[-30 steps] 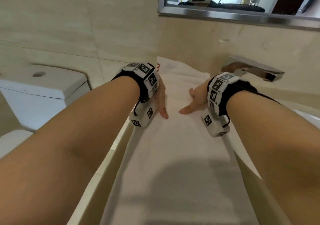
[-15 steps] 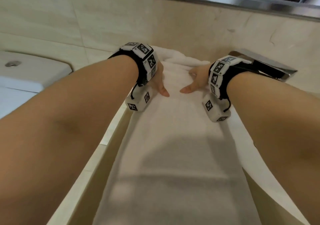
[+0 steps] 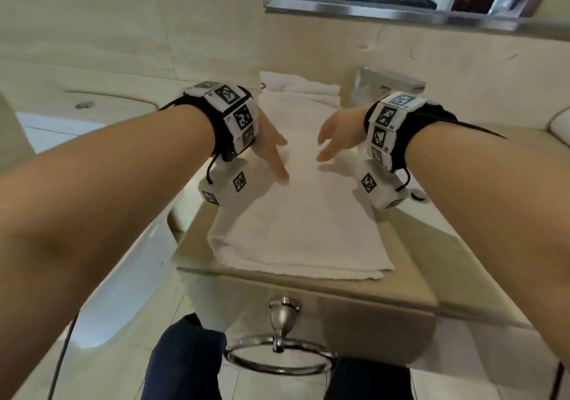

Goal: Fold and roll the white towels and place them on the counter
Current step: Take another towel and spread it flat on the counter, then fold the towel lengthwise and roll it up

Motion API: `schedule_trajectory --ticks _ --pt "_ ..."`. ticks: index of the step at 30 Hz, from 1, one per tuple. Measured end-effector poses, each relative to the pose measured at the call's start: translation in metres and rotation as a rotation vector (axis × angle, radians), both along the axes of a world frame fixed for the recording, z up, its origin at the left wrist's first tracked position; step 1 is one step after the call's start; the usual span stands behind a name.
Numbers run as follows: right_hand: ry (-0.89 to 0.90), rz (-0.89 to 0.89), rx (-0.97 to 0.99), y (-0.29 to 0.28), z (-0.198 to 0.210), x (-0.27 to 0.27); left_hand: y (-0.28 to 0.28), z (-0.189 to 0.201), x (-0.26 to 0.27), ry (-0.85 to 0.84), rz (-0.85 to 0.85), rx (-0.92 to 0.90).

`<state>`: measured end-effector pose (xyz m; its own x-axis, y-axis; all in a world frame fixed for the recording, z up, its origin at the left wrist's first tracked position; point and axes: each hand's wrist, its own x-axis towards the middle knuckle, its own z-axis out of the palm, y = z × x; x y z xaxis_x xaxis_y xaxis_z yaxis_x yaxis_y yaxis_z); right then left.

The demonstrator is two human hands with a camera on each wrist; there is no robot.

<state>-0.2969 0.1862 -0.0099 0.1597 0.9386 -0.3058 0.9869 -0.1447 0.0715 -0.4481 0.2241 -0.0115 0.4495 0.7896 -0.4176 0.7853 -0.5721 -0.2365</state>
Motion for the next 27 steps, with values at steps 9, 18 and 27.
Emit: schedule_trajectory --ticks 9,18,27 --pt "-0.116 0.006 -0.260 -0.055 -0.025 -0.039 -0.057 -0.034 -0.030 0.092 -0.029 -0.026" --pt "-0.258 -0.072 -0.160 -0.035 -0.032 -0.018 -0.038 -0.046 -0.015 -0.211 0.038 -0.027" --pt "0.090 -0.253 0.155 -0.081 -0.013 0.014 -0.047 -0.015 -0.039 -0.475 -0.032 -0.066"
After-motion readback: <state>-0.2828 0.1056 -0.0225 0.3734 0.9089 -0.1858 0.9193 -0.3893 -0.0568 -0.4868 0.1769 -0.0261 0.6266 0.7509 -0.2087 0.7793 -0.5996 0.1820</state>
